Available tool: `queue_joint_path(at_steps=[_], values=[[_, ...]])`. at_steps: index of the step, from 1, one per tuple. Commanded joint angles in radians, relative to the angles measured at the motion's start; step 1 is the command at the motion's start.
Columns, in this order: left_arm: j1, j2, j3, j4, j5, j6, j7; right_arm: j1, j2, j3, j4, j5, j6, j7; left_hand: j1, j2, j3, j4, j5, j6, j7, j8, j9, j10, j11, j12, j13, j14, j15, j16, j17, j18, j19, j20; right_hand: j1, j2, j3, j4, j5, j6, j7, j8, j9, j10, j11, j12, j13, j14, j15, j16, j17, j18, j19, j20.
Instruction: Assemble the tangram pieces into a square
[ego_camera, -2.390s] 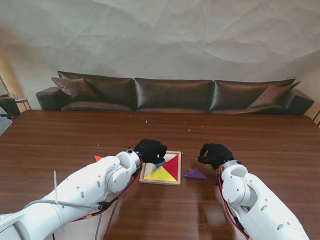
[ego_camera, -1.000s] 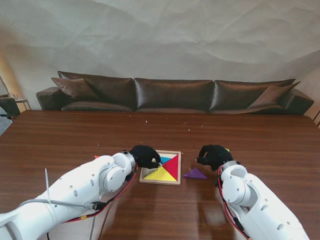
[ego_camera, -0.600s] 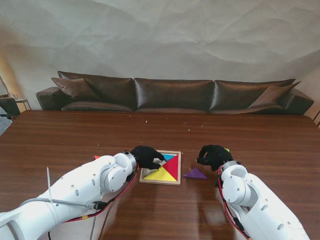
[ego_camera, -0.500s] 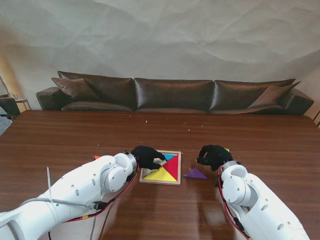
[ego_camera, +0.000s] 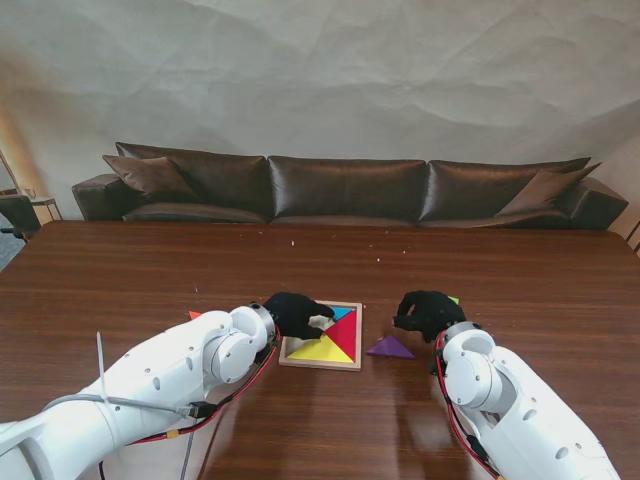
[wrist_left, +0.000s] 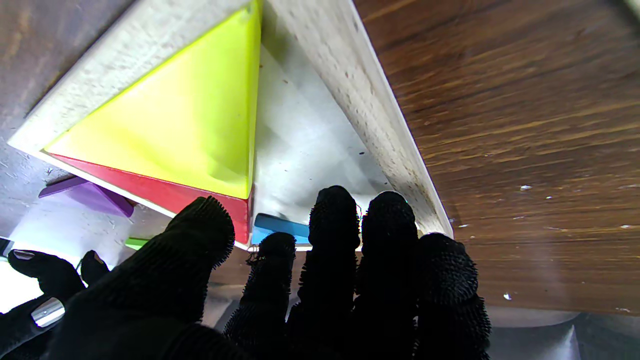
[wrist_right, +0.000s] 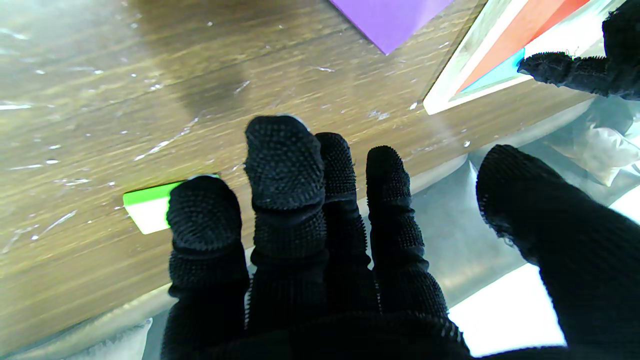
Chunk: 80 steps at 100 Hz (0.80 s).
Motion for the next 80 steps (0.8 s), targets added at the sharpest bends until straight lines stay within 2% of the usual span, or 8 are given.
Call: queue_joint_path(at_steps=[1, 15, 31, 55, 72, 80], values=[[-0.003, -0.007, -0.001, -0.005, 0.0, 0.006, -0.021, -0.002, -0.002, 0.0, 0.001, 0.001, -0.004, 0.016, -0.026, 0.048, -0.016, 0.045, -0.03, 0.006, -0.018, -0.01, -0.017, 0.011, 0.015, 0.01, -0.028, 0.005, 0.023, 0.019, -0.022, -0.025, -0.002, 0.019, -0.022, 0.026, -0.009, 0.005, 0.011, 0.008, 0.016, 0.001, 0.03, 0.017, 0.006, -0.011, 0.026, 0.008, 0.005, 0.008, -0.011, -0.009, 0.025, -0.001], [-0.005, -0.008, 0.001, -0.004, -0.002, 0.014, -0.022, -0.002, -0.002, 0.0, 0.002, 0.003, -0.005, 0.016, -0.025, 0.049, -0.021, 0.046, -0.047, 0.044, -0.04, -0.025, -0.016, 0.014, 0.016, 0.009, -0.028, 0.008, 0.024, 0.02, -0.023, -0.021, -0.003, 0.024, -0.022, 0.028, -0.009, 0.005, 0.011, 0.007, 0.016, 0.001, 0.03, 0.017, 0.005, -0.012, 0.026, 0.008, 0.005, 0.008, -0.011, -0.008, 0.025, -0.001], [-0.007, -0.014, 0.004, 0.004, -0.009, 0.01, -0.014, -0.002, -0.001, -0.001, 0.002, 0.003, -0.007, 0.02, -0.024, 0.051, -0.025, 0.046, -0.053, 0.033, -0.059, -0.037, -0.016, 0.016, 0.016, 0.009, -0.027, 0.009, 0.025, 0.02, -0.024, -0.02, -0.004, 0.027, -0.022, 0.029, -0.01, 0.005, 0.011, 0.009, 0.016, 0.001, 0.032, 0.016, 0.004, -0.011, 0.025, 0.01, 0.004, 0.008, -0.011, -0.009, 0.025, -0.001], [-0.012, -0.019, 0.011, 0.011, -0.022, 0.011, -0.019, -0.003, 0.0, 0.0, 0.001, 0.004, -0.007, 0.022, -0.023, 0.056, -0.035, 0.047, -0.076, 0.051, -0.076, -0.049, -0.017, 0.019, 0.015, 0.009, -0.031, 0.014, 0.025, 0.021, -0.028, -0.018, -0.006, 0.032, -0.022, 0.029, -0.01, 0.006, 0.011, 0.009, 0.016, 0.0, 0.033, 0.016, 0.004, -0.011, 0.025, 0.009, 0.004, 0.009, -0.012, -0.009, 0.025, -0.001], [-0.01, -0.015, 0.01, 0.004, -0.015, 0.018, -0.022, -0.003, 0.0, -0.001, 0.001, 0.005, -0.007, 0.024, -0.024, 0.054, -0.035, 0.049, -0.028, 0.073, -0.041, -0.035, -0.014, 0.009, 0.033, 0.018, -0.022, 0.001, 0.033, 0.022, -0.019, -0.021, -0.003, 0.035, -0.022, 0.031, -0.011, 0.006, 0.011, 0.009, 0.017, 0.001, 0.033, 0.016, 0.005, -0.01, 0.027, 0.016, 0.006, 0.009, -0.012, -0.008, 0.025, -0.001], [-0.007, -0.012, 0.005, -0.002, -0.007, 0.021, -0.021, -0.002, 0.0, -0.001, 0.002, 0.005, -0.008, 0.024, -0.026, 0.051, -0.024, 0.047, 0.008, 0.053, 0.061, 0.04, -0.015, 0.003, 0.047, 0.024, -0.019, -0.004, 0.038, 0.02, -0.014, -0.023, -0.001, 0.034, -0.023, 0.03, -0.01, 0.006, 0.011, 0.008, 0.017, 0.001, 0.033, 0.015, 0.004, -0.01, 0.026, 0.012, 0.005, 0.009, -0.012, -0.009, 0.026, -0.001]])
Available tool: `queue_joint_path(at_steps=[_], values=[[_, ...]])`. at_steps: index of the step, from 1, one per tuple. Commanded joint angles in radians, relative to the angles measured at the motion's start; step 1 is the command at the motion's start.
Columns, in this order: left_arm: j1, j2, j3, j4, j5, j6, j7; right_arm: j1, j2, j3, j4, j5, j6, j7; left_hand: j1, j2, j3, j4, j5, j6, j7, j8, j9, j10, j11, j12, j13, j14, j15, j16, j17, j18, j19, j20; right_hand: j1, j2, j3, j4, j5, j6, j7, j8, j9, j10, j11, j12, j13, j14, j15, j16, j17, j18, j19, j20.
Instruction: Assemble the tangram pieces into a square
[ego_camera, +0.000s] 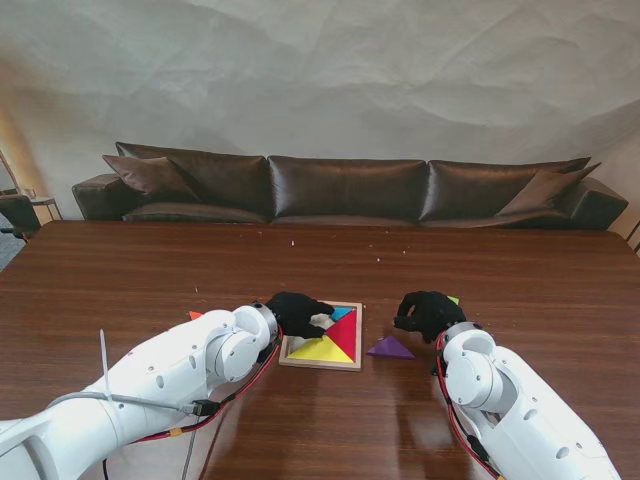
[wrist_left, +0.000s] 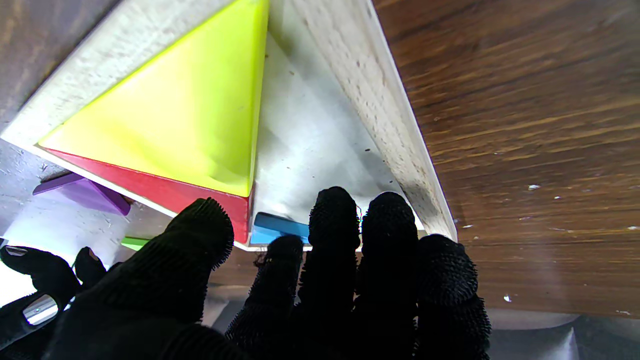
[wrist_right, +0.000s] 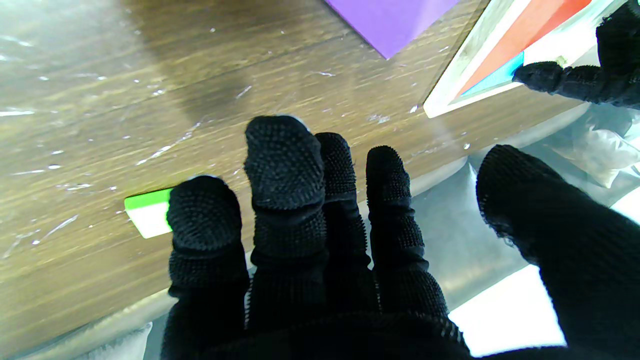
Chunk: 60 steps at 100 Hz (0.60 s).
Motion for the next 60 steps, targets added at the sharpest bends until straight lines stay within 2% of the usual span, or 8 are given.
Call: queue_joint_path(at_steps=[1, 19, 35, 44, 60], values=[[0.003, -0.001, -0.007, -0.012, 0.008, 0.005, -0.018, -0.003, -0.001, -0.003, 0.0, 0.001, -0.004, 0.016, -0.026, 0.037, -0.004, 0.029, 0.028, -0.012, 0.055, 0.046, -0.016, 0.002, 0.026, 0.021, -0.018, -0.004, 0.038, 0.01, -0.006, -0.023, 0.0, 0.018, -0.022, 0.03, -0.01, 0.006, 0.011, 0.008, 0.017, 0.0, 0.033, 0.015, 0.004, -0.01, 0.025, 0.01, 0.005, 0.009, -0.011, -0.009, 0.026, -0.001], [0.004, 0.0, -0.013, -0.014, 0.017, 0.012, -0.013, -0.001, -0.001, -0.005, 0.0, 0.001, -0.003, 0.018, -0.03, 0.037, 0.0, 0.028, 0.113, -0.027, 0.149, 0.162, -0.019, 0.002, 0.024, 0.017, -0.02, -0.003, 0.038, 0.009, -0.005, -0.02, 0.001, 0.016, -0.023, 0.032, -0.01, 0.006, 0.01, 0.009, 0.017, 0.0, 0.034, 0.016, 0.005, -0.01, 0.025, 0.011, 0.005, 0.009, -0.011, -0.01, 0.026, -0.001], [-0.009, -0.007, 0.004, 0.003, 0.005, 0.01, -0.016, -0.001, -0.001, -0.005, 0.0, 0.002, -0.002, 0.019, -0.034, 0.041, -0.007, 0.029, 0.071, -0.034, 0.085, 0.147, -0.025, 0.002, 0.02, 0.015, -0.024, -0.003, 0.035, 0.008, -0.008, -0.024, -0.001, 0.014, -0.023, 0.031, -0.011, 0.006, 0.01, 0.009, 0.017, 0.0, 0.034, 0.016, 0.004, -0.01, 0.026, 0.01, 0.005, 0.009, -0.011, -0.009, 0.026, -0.001], [-0.013, -0.01, 0.01, 0.01, 0.001, 0.006, -0.013, -0.001, -0.001, -0.005, 0.0, 0.002, -0.002, 0.019, -0.034, 0.042, -0.014, 0.031, 0.031, -0.038, 0.021, 0.104, -0.028, 0.004, 0.015, 0.011, -0.027, -0.003, 0.031, 0.007, -0.009, -0.026, -0.002, 0.012, -0.023, 0.032, -0.011, 0.006, 0.01, 0.009, 0.017, 0.0, 0.034, 0.016, 0.004, -0.01, 0.025, 0.012, 0.005, 0.009, -0.011, -0.009, 0.026, -0.001], [-0.007, -0.006, 0.001, 0.005, 0.004, -0.001, -0.011, 0.0, -0.001, -0.006, 0.002, 0.003, -0.003, 0.02, -0.029, 0.044, -0.018, 0.031, -0.004, -0.064, -0.01, 0.059, -0.032, 0.01, 0.01, 0.008, -0.031, 0.002, 0.025, 0.006, -0.015, -0.021, -0.006, 0.012, -0.022, 0.032, -0.01, 0.006, 0.01, 0.01, 0.017, 0.0, 0.034, 0.016, 0.004, -0.01, 0.025, 0.013, 0.005, 0.009, -0.011, -0.009, 0.026, -0.001]])
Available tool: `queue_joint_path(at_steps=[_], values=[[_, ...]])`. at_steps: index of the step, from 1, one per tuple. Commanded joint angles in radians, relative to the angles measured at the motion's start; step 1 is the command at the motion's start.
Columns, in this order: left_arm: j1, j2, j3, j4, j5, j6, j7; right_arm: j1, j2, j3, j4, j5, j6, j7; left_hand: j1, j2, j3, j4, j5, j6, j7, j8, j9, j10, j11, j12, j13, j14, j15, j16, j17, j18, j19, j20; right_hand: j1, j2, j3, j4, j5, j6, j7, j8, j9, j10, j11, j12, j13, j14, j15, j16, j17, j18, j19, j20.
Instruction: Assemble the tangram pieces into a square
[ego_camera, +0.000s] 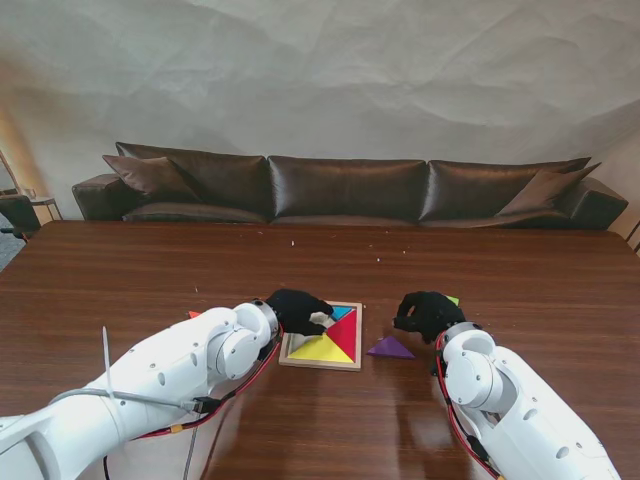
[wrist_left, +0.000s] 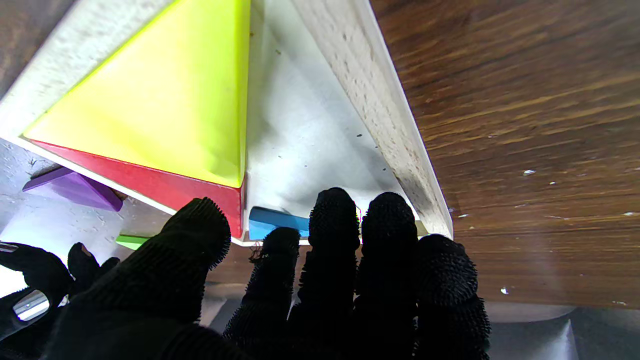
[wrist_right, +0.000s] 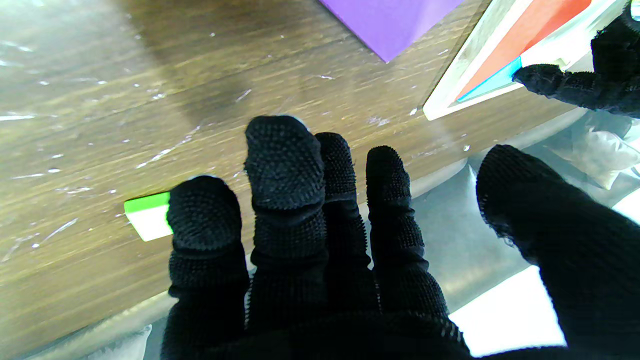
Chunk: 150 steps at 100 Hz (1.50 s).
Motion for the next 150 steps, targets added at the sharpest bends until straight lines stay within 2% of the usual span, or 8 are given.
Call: queue_joint_path(at_steps=[1, 28, 48, 59, 77, 121, 139, 150], values=[[0.008, -0.001, -0.01, -0.006, 0.004, -0.006, -0.017, -0.001, -0.001, -0.004, 0.001, 0.001, -0.003, 0.016, -0.018, 0.044, -0.01, 0.031, -0.03, -0.033, -0.016, -0.024, -0.021, 0.01, 0.007, 0.007, -0.031, 0.003, 0.024, 0.005, -0.015, -0.02, -0.007, 0.012, -0.022, 0.032, -0.01, 0.006, 0.01, 0.01, 0.017, 0.0, 0.034, 0.016, 0.004, -0.01, 0.025, 0.012, 0.005, 0.009, -0.011, -0.009, 0.026, -0.001], [0.041, 0.012, -0.058, -0.034, 0.024, -0.012, -0.001, 0.0, -0.001, -0.006, 0.002, 0.001, -0.004, 0.02, -0.003, 0.041, -0.008, 0.029, 0.018, -0.075, 0.049, -0.012, -0.023, 0.022, -0.005, -0.001, -0.032, 0.016, 0.018, 0.004, -0.019, -0.009, -0.01, 0.013, -0.023, 0.032, -0.011, 0.006, 0.009, 0.009, 0.017, 0.0, 0.034, 0.015, 0.004, -0.01, 0.026, 0.011, 0.006, 0.009, -0.011, -0.009, 0.026, -0.001], [0.042, 0.014, -0.057, -0.037, 0.025, -0.011, -0.007, 0.001, 0.0, -0.008, 0.002, 0.001, -0.003, 0.022, -0.001, 0.039, -0.008, 0.026, 0.133, -0.064, 0.2, 0.148, -0.015, 0.018, 0.001, -0.001, -0.024, 0.013, 0.021, 0.003, -0.012, -0.003, -0.008, 0.014, -0.022, 0.033, -0.011, 0.006, 0.008, 0.01, 0.016, -0.001, 0.034, 0.016, 0.004, -0.01, 0.025, 0.01, 0.005, 0.009, -0.011, -0.008, 0.026, -0.001], [0.029, 0.012, -0.038, -0.029, 0.021, -0.006, -0.018, 0.001, 0.0, -0.009, 0.001, 0.002, -0.003, 0.024, -0.007, 0.044, -0.014, 0.029, 0.112, -0.064, 0.154, 0.136, -0.02, 0.016, -0.002, -0.002, -0.026, 0.011, 0.019, 0.003, -0.014, -0.008, -0.01, 0.013, -0.023, 0.035, -0.012, 0.006, 0.008, 0.009, 0.016, -0.001, 0.033, 0.015, 0.004, -0.01, 0.025, 0.011, 0.005, 0.009, -0.011, -0.008, 0.026, -0.001], [0.011, 0.0, -0.011, -0.004, -0.003, -0.006, -0.024, 0.001, 0.0, -0.008, 0.002, 0.004, -0.004, 0.026, -0.013, 0.05, -0.028, 0.032, 0.015, -0.055, 0.0, 0.016, -0.026, 0.019, -0.007, -0.003, -0.035, 0.011, 0.014, 0.004, -0.022, -0.009, -0.015, 0.012, -0.022, 0.034, -0.012, 0.006, 0.009, 0.011, 0.017, -0.001, 0.036, 0.016, 0.005, -0.01, 0.026, 0.012, 0.006, 0.009, -0.011, -0.008, 0.026, -0.001], [-0.003, -0.013, 0.009, 0.023, -0.025, -0.015, -0.02, 0.002, 0.001, -0.005, 0.006, 0.009, -0.006, 0.034, -0.014, 0.052, -0.034, 0.033, -0.05, -0.053, -0.016, -0.047, -0.026, 0.019, -0.005, -0.001, -0.034, 0.011, 0.016, 0.006, -0.02, -0.013, -0.013, 0.014, -0.022, 0.036, -0.013, 0.007, 0.009, 0.01, 0.018, -0.001, 0.039, 0.016, 0.005, -0.01, 0.025, 0.013, 0.005, 0.009, -0.012, -0.007, 0.026, -0.001], [0.025, 0.016, -0.038, -0.038, 0.017, -0.016, -0.031, 0.002, 0.002, -0.005, 0.007, 0.009, -0.008, 0.036, -0.016, 0.051, -0.03, 0.033, -0.04, -0.055, 0.005, -0.06, -0.038, 0.032, -0.057, -0.038, -0.037, 0.017, 0.001, -0.002, -0.018, -0.016, -0.013, 0.013, -0.023, 0.037, -0.013, 0.007, 0.008, 0.01, 0.017, -0.001, 0.041, 0.014, 0.004, -0.01, 0.025, 0.014, 0.006, 0.009, -0.012, -0.007, 0.026, 0.0], [0.063, 0.051, -0.109, -0.111, 0.08, -0.014, -0.056, 0.003, 0.002, -0.006, 0.008, 0.009, -0.009, 0.037, -0.027, 0.042, -0.017, 0.033, 0.036, -0.035, 0.063, -0.036, -0.039, 0.049, -0.194, -0.176, -0.034, 0.013, -0.057, -0.035, -0.015, -0.025, -0.013, 0.003, -0.023, 0.037, -0.013, 0.007, 0.01, 0.011, 0.018, -0.001, 0.042, 0.014, 0.004, -0.01, 0.025, 0.013, 0.006, 0.009, -0.012, -0.007, 0.026, 0.0]])
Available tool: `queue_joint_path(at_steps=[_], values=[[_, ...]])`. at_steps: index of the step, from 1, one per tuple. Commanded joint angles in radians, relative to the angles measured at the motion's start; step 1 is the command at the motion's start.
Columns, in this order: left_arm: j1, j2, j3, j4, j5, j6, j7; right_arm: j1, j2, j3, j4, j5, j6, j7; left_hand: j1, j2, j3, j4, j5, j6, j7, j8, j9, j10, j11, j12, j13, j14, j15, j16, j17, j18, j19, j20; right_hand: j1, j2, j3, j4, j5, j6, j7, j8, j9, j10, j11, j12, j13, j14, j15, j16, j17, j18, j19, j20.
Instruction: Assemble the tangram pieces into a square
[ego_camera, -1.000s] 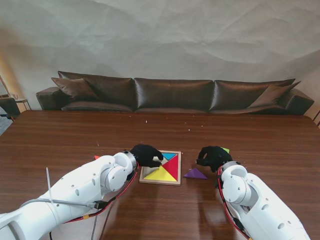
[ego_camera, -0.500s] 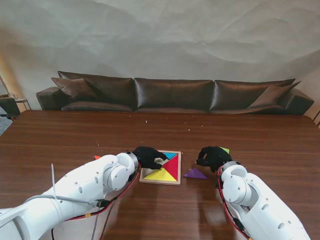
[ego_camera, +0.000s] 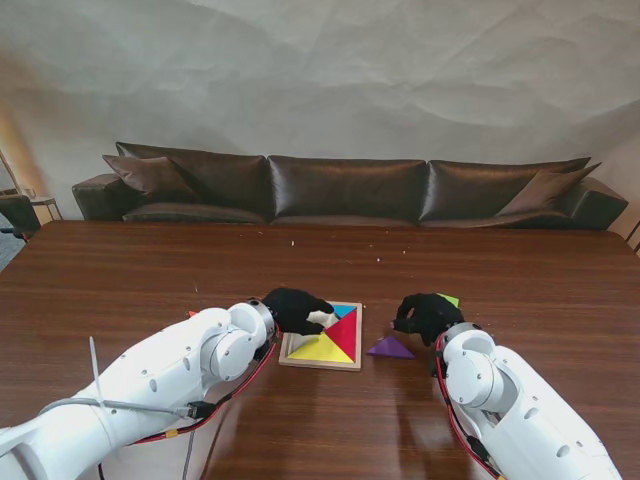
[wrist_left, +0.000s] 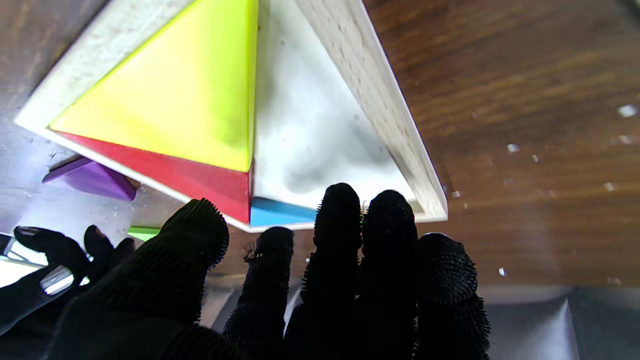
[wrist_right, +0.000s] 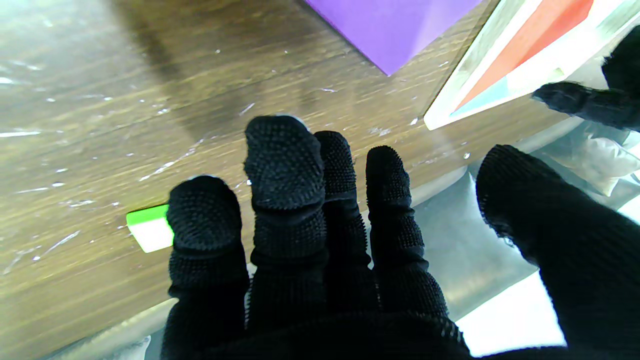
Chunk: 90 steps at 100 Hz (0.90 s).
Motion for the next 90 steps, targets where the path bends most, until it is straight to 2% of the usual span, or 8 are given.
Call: queue_joint_path(at_steps=[1, 11, 23, 34, 49, 62, 76, 90], values=[[0.014, 0.027, -0.033, -0.04, 0.014, 0.0, -0.028, -0.002, -0.001, -0.003, 0.001, 0.0, -0.005, 0.016, -0.03, 0.031, 0.006, 0.033, 0.039, 0.012, 0.035, 0.018, -0.009, 0.027, -0.064, -0.078, -0.014, 0.011, -0.038, -0.024, -0.013, -0.026, -0.001, 0.002, -0.024, 0.037, -0.014, 0.007, 0.01, 0.011, 0.018, -0.001, 0.025, 0.014, 0.005, -0.01, 0.025, 0.013, 0.006, 0.009, -0.011, -0.007, 0.026, 0.0], [0.069, 0.059, -0.13, -0.108, 0.093, -0.008, -0.048, -0.001, -0.001, -0.003, 0.001, -0.001, -0.006, 0.014, -0.037, 0.016, 0.03, 0.031, 0.109, 0.032, 0.076, 0.067, -0.009, 0.029, -0.183, -0.224, -0.022, 0.005, -0.12, -0.071, -0.017, -0.032, -0.003, -0.012, -0.022, 0.036, -0.012, 0.007, 0.012, 0.01, 0.019, -0.001, 0.026, 0.014, 0.005, -0.01, 0.027, 0.013, 0.006, 0.009, -0.01, -0.007, 0.026, 0.0], [0.142, 0.09, -0.261, -0.18, 0.177, -0.018, -0.096, 0.0, -0.001, -0.005, 0.002, -0.001, -0.007, 0.013, -0.04, 0.0, 0.049, 0.028, 0.155, 0.043, 0.091, 0.112, -0.014, 0.021, -0.25, -0.305, -0.054, 0.017, -0.257, -0.144, -0.07, -0.017, -0.057, -0.041, -0.022, 0.036, -0.013, 0.007, 0.013, 0.008, 0.019, -0.001, 0.026, 0.014, 0.005, -0.01, 0.026, 0.012, 0.006, 0.009, -0.009, -0.007, 0.027, 0.0], [0.201, 0.108, -0.373, -0.219, 0.23, -0.025, -0.137, 0.001, -0.001, -0.007, 0.002, -0.004, -0.01, 0.016, -0.043, -0.026, 0.08, 0.027, 0.154, 0.044, 0.079, 0.13, -0.024, 0.014, -0.305, -0.364, -0.085, 0.029, -0.404, -0.222, -0.147, 0.027, -0.196, -0.113, -0.022, 0.036, -0.012, 0.007, 0.014, 0.009, 0.019, -0.001, 0.025, 0.012, 0.005, -0.01, 0.026, 0.01, 0.005, 0.009, -0.009, -0.007, 0.027, -0.001], [0.258, 0.121, -0.488, -0.242, 0.282, -0.022, -0.173, 0.002, 0.0, -0.01, 0.002, -0.007, -0.014, 0.015, -0.051, -0.075, 0.124, 0.018, 0.122, 0.046, 0.057, 0.132, -0.061, 0.013, -0.371, -0.432, -0.15, 0.033, -0.554, -0.301, -0.234, 0.052, -0.373, -0.185, -0.022, 0.035, -0.011, 0.007, 0.015, 0.007, 0.019, -0.001, 0.026, 0.013, 0.005, -0.01, 0.026, 0.01, 0.004, 0.008, -0.009, -0.007, 0.027, -0.001], [0.281, 0.133, -0.548, -0.245, 0.327, -0.017, -0.216, 0.003, 0.0, -0.011, 0.002, -0.009, -0.015, 0.015, -0.064, -0.139, 0.18, 0.004, 0.073, 0.068, 0.031, 0.124, -0.116, 0.011, -0.409, -0.473, -0.206, 0.021, -0.629, -0.34, -0.287, 0.046, -0.48, -0.223, -0.022, 0.034, -0.01, 0.007, 0.017, 0.007, 0.02, 0.0, 0.026, 0.013, 0.005, -0.01, 0.027, 0.01, 0.004, 0.008, -0.009, -0.007, 0.027, -0.001], [0.293, 0.143, -0.576, -0.229, 0.395, -0.012, -0.233, 0.003, 0.0, -0.013, 0.0, -0.011, -0.015, 0.013, -0.098, -0.22, 0.258, -0.009, 0.026, 0.1, 0.013, 0.119, -0.169, 0.001, -0.426, -0.494, -0.259, 0.005, -0.68, -0.367, -0.325, 0.033, -0.559, -0.247, -0.021, 0.033, -0.009, 0.006, 0.017, 0.006, 0.02, 0.0, 0.026, 0.013, 0.005, -0.01, 0.026, 0.011, 0.003, 0.008, -0.009, -0.007, 0.027, -0.001], [0.295, 0.147, -0.575, -0.196, 0.43, 0.012, -0.226, 0.004, -0.001, -0.014, -0.001, -0.012, -0.016, 0.007, -0.114, -0.258, 0.293, -0.016, -0.007, 0.063, 0.002, 0.118, -0.222, 0.008, -0.459, -0.53, -0.308, -0.001, -0.721, -0.39, -0.36, 0.014, -0.633, -0.275, -0.021, 0.033, -0.008, 0.006, 0.017, 0.007, 0.02, 0.0, 0.027, 0.012, 0.006, -0.009, 0.026, 0.011, 0.003, 0.008, -0.009, -0.008, 0.027, -0.001]])
